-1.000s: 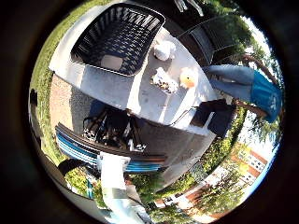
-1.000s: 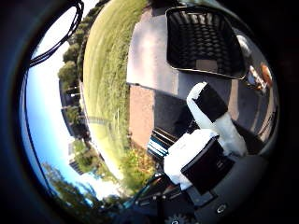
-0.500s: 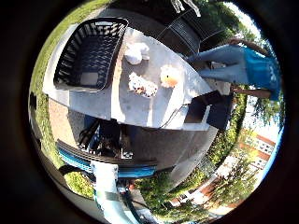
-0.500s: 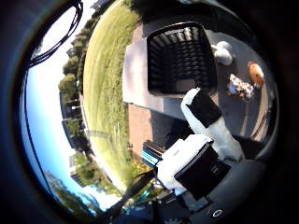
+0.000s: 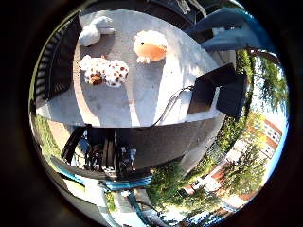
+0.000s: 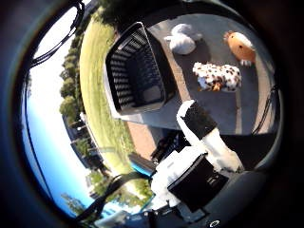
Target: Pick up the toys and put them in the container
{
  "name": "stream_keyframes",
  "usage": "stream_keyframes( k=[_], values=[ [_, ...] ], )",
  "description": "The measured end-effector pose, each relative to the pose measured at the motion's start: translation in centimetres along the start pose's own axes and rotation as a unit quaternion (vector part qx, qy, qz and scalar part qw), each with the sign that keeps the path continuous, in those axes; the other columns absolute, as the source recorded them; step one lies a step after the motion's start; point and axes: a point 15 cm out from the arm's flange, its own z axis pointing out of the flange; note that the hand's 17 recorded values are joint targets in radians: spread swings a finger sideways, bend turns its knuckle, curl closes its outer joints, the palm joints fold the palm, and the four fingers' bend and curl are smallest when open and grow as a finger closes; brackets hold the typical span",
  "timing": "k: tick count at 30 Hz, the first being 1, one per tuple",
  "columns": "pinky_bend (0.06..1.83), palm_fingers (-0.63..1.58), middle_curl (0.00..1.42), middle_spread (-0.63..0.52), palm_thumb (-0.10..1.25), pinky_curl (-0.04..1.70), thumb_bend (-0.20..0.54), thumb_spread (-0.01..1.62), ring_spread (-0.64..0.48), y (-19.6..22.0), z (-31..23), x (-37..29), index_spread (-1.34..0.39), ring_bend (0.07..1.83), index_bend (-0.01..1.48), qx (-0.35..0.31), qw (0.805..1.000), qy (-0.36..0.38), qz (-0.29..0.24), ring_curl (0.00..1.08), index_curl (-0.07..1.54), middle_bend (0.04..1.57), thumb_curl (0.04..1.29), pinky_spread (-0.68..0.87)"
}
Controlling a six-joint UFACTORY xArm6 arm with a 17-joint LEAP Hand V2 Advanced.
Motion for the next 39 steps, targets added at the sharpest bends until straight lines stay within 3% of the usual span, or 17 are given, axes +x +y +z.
stream_keyframes(
  k=[15, 18, 23, 27, 32, 39],
  values=[
    [0.25, 0.16, 0.34, 0.04, 0.59, 0.28, -0.027, 1.15, 0.25, -9.4, 11.4, 2.2, -0.08, 0.24, 0.17, -0.049, 0.997, 0.043, -0.048, 0.33, 0.28, 0.19, 0.34, 0.38],
    [0.25, 0.24, 0.35, 0.03, 0.6, 0.28, -0.028, 1.13, 0.25, -9.0, 12.7, 2.2, -0.04, 0.26, 0.17, -0.081, 0.993, 0.066, -0.061, 0.33, 0.28, 0.2, 0.34, 0.38],
    [0.32, 0.63, 0.39, -0.04, 0.65, 0.27, -0.02, 1.11, 0.21, -7.8, 12.9, 2.5, -0.1, 0.51, 0.13, -0.12, 0.984, 0.111, -0.072, 0.39, 0.25, 0.29, 0.35, 0.35],
    [0.49, 0.93, 0.5, -0.1, 0.7, 0.34, -0.016, 1.1, 0.17, -6.6, 13.0, 2.4, -0.21, 0.8, 0.09, -0.146, 0.98, 0.113, -0.072, 0.51, 0.19, 0.51, 0.36, 0.36],
    [0.71, 1.0, 0.66, -0.16, 0.8, 0.48, 0.001, 1.09, 0.08, -5.4, 11.7, 2.3, -0.35, 1.09, 0.12, -0.167, 0.977, 0.111, -0.074, 0.66, 0.1, 0.75, 0.4, 0.37],
    [1.08, 1.05, 0.85, -0.22, 1.01, 0.71, 0.04, 1.1, -0.01, -4.2, 8.0, 1.8, -0.57, 1.23, 0.25, -0.163, 0.98, 0.095, -0.069, 0.76, -0.02, 0.94, 0.5, 0.34]
  ],
)
